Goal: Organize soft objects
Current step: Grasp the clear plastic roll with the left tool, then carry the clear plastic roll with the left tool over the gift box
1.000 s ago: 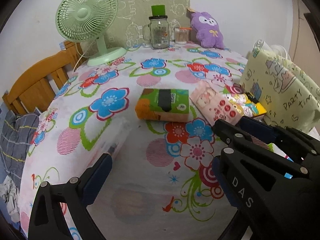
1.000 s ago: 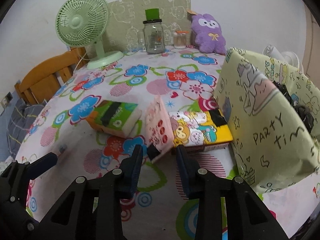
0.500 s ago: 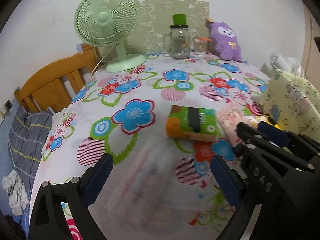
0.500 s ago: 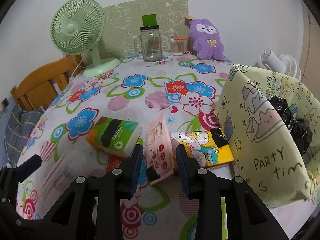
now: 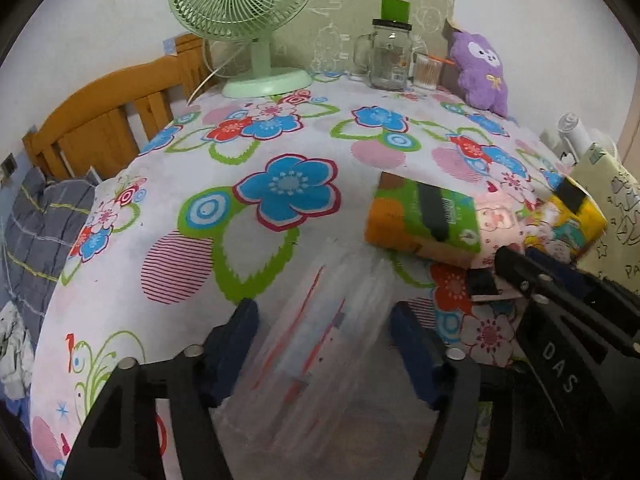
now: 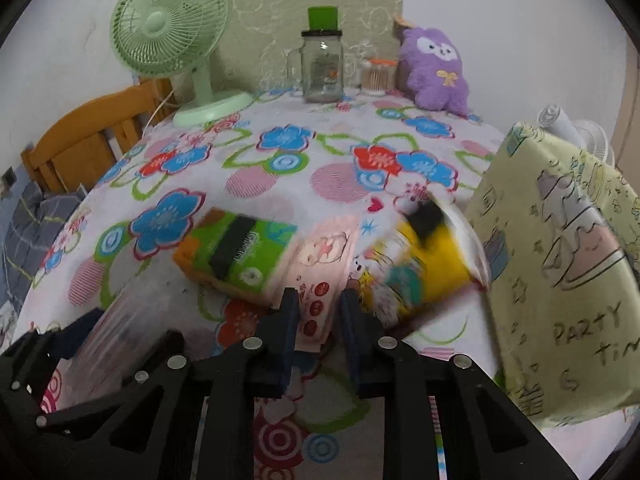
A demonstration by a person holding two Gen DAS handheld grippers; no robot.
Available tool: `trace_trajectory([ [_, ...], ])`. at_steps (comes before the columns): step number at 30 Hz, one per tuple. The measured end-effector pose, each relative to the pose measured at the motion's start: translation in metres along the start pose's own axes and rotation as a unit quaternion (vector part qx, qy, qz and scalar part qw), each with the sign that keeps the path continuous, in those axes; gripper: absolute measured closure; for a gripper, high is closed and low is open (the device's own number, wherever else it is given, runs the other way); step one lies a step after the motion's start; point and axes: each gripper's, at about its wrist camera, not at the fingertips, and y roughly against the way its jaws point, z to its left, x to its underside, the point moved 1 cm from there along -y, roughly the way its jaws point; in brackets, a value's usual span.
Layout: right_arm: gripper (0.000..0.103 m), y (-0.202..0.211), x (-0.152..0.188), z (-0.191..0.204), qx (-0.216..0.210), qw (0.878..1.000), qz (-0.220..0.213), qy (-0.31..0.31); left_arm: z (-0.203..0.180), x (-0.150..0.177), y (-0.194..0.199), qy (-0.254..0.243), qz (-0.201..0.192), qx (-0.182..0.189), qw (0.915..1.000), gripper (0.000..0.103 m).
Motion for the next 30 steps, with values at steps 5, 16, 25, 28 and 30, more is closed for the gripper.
trace_trajectory([
  [5, 0.081, -0.004, 0.002, -0.003, -0.003, 1.0, 0.012, -0.006, -0.003, 0.001, 0.004, 0.002, -0.004, 0.007, 1.0, 0.064],
  [16, 0.101, 0.003, 0.01, -0.006, -0.019, 1.0, 0.013, 0.001, -0.011, 0.007, 0.009, 0.004, -0.004, 0.014, 0.9999, 0.08],
  [25, 0.1, 0.011, 0.009, -0.011, -0.042, 0.999, 0.019, -0.011, -0.014, 0.008, 0.015, 0.002, -0.01, 0.009, 0.9999, 0.08],
  [28, 0.1, 0.012, 0.007, -0.008, -0.037, 0.999, 0.018, -0.006, -0.013, 0.007, 0.016, -0.002, -0.011, 0.008, 0.9999, 0.08],
  [30, 0.1, 0.012, 0.006, -0.008, -0.036, 0.999, 0.019, -0.005, -0.013, 0.007, 0.017, -0.005, -0.013, 0.008, 0.9999, 0.08],
])
